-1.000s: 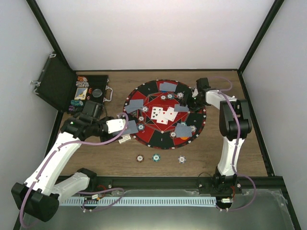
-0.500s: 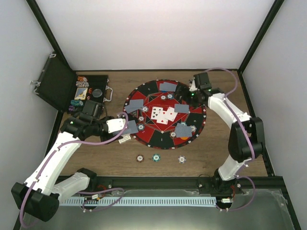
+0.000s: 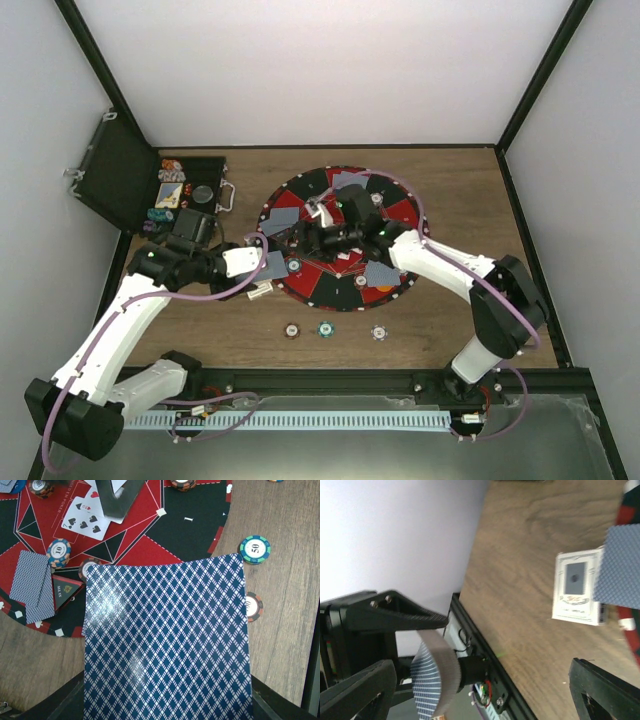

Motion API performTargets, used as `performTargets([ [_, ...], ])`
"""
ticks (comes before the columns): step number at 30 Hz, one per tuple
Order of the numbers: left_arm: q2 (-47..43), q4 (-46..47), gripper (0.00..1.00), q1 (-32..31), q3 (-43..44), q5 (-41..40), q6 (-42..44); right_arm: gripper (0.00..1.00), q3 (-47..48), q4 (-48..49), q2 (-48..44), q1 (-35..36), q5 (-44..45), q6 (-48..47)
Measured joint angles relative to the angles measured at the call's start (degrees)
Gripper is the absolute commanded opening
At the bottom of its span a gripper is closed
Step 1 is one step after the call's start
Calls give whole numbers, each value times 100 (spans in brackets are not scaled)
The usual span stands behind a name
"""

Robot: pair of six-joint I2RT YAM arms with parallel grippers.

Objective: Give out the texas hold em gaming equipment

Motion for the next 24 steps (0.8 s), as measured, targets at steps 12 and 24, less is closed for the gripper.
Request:
performTargets([
  [12,7,9,8,0,0,11,0,88,0,1014,612,717,-457,577],
  [24,9,17,8,0,0,-7,-4,82,188,1853,1405,1010,-916,1047],
])
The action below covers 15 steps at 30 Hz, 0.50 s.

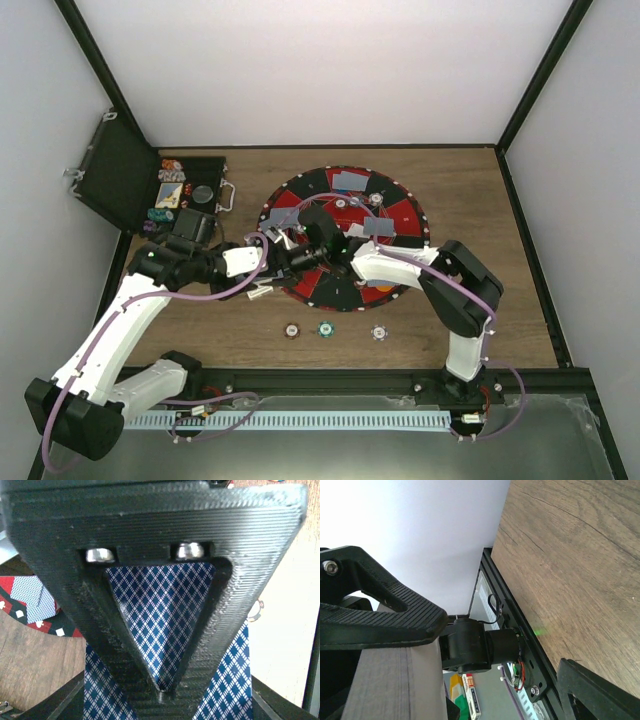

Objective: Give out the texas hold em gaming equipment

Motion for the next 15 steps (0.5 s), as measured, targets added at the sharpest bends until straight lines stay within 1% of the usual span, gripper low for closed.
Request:
performTargets([
  [8,-17,26,7,0,0,-28,2,72,-28,107,-17,-144,-17,92],
  [15,-17,33,8,0,0,-118,2,65,-350,-144,-422,-444,92,-162],
])
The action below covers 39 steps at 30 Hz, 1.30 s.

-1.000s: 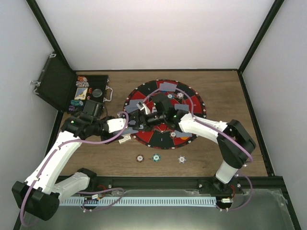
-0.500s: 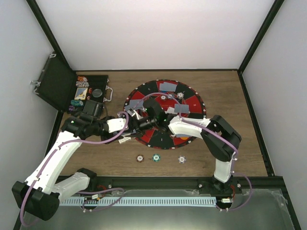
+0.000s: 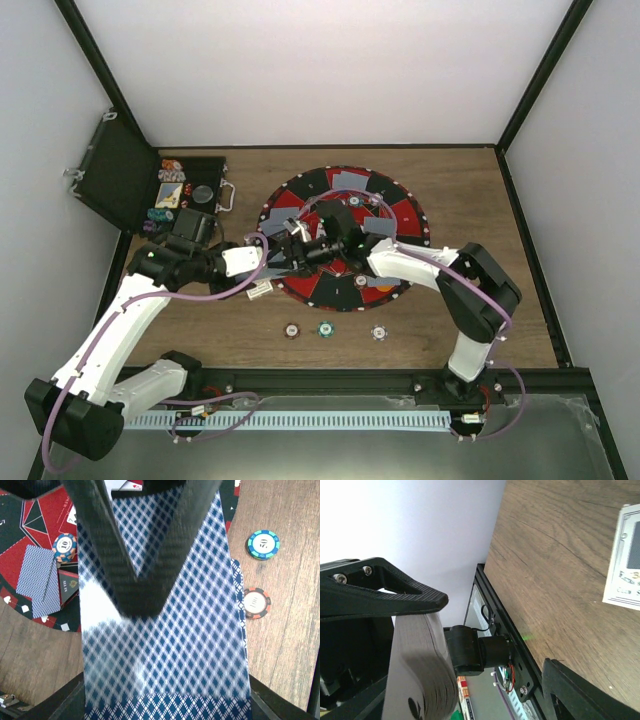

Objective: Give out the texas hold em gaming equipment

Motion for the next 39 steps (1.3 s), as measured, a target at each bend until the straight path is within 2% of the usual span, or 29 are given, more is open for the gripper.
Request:
performTargets([
  [3,0,-26,7,0,-2,-59,-13,58,-98,-57,-127,-109,15,-59],
  [8,2,-39,8,9,-2,-85,-20,35,-160,-63,-293,-223,46,-70],
  [13,0,-44,7,11,-2,-37,-17,17,-271,-116,-474,-393,199,48],
  [15,0,-37,7,11,-2,-15,-17,13,-315,-138,-557,-428,254,140],
  [24,0,234,6,11,-144,-155,-22,3,-393,-304,-1080,-684,269,181],
  [30,2,579,5,50,-686,-669,52,3,-643,-804,-1515,-1744,162,-245],
  [33,42,660,5,358,-1016,-807,205,2,-654,-1322,-1523,-2588,240,-717],
  [39,531,887,5,1543,-1222,-667,623,2,-623,-2188,-1154,-3762,732,-1567],
])
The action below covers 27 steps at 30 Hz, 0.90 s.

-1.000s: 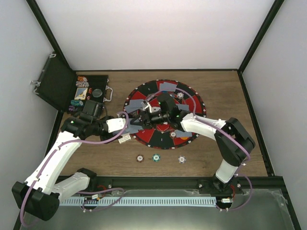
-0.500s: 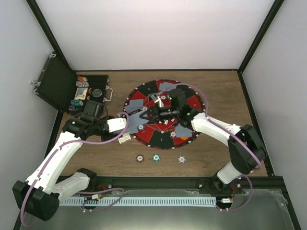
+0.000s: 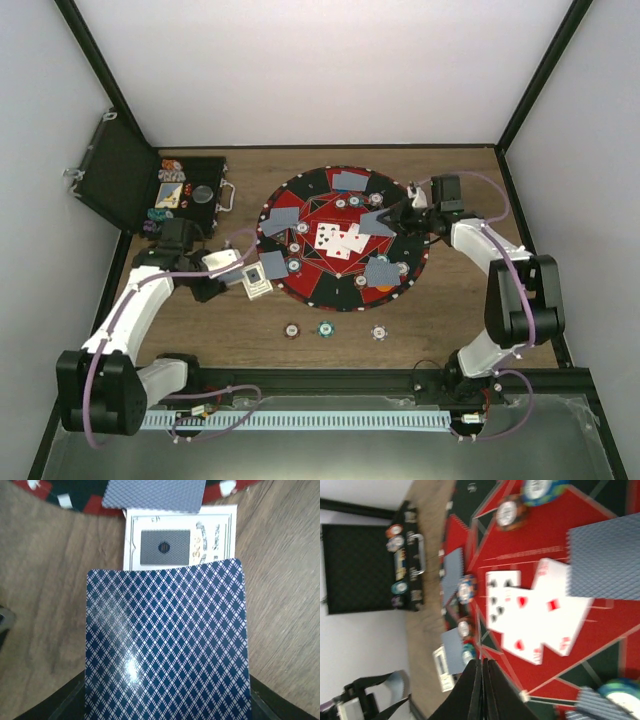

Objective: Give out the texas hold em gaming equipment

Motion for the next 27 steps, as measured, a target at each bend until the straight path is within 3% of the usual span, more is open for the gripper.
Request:
performTargets([
  [10,352,671,4,315,-1167,-103,619,2,798,-636,1602,-280,584,-765],
  [13,501,828,9,323,-1233,-140,697,4,929,-717,1875,-310,636,-857],
  [15,568,957,18,323,-1233,-127,721,9,970,-750,1958,-315,667,-892],
  [18,656,1123,59,323,-1235,-85,752,25,973,-789,1965,-315,721,-938],
  [20,756,1204,79,323,-1233,-79,765,39,973,-833,1965,-315,785,-999],
  [24,953,1217,99,323,-1231,-127,748,55,990,-968,1965,-315,922,-1150],
  [27,931,1029,100,328,-1156,-111,782,66,1051,-1121,1965,-315,1067,-1180],
])
